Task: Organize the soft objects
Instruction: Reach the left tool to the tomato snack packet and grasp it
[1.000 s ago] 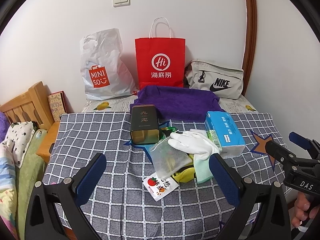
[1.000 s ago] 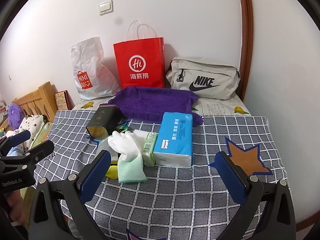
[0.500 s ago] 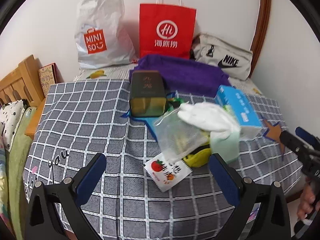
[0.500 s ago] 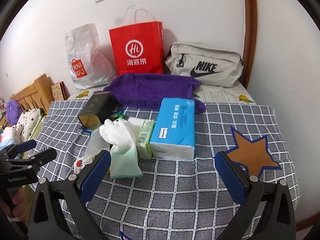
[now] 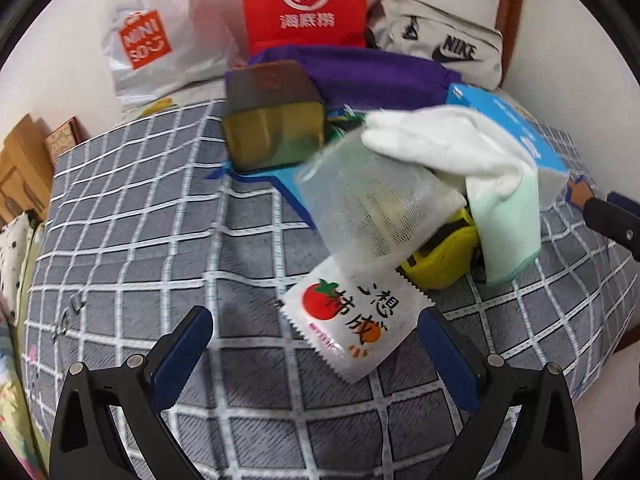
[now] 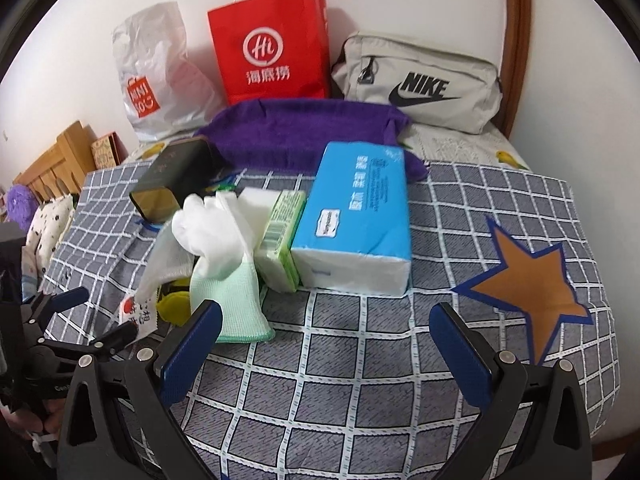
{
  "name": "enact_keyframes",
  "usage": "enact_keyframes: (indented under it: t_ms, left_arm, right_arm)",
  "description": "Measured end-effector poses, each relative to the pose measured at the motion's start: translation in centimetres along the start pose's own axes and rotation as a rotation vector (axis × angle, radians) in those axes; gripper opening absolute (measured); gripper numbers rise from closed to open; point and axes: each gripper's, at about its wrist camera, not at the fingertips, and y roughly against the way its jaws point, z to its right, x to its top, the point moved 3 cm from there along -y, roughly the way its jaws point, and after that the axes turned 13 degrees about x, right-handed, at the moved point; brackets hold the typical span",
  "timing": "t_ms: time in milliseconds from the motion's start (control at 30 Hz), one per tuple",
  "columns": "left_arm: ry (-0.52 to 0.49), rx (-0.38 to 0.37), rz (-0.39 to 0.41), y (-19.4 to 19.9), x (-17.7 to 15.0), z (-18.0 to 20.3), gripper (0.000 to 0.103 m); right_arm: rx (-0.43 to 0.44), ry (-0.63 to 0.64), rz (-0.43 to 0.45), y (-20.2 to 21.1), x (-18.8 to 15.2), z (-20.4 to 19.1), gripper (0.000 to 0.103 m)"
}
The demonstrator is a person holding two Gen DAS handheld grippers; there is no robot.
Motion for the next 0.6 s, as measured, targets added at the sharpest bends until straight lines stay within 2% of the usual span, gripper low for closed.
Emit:
enact_keyframes:
  t_ms: [133, 300, 600]
  left_arm:
    - [-0.055, 0.027, -0.007, -1.3, -0.2, 0.8, 0.103]
    - [-0.045, -0.031, 0.003, -1.8, -0.1, 1.0, 0.103]
    - [-0.058, -0.048, 0.047, -1.6, -0.7, 1.3, 0.103]
  right_arm:
    - [-0.008, 0.012, -0.035, -1.3, -0.2, 0.0, 0.102]
    - [0.004, 0.013, -0.065, -2.4, -0.3, 0.0, 0.102]
    - [0.014, 0.013, -0.079, -3.1, 0.0, 0.1, 0.102]
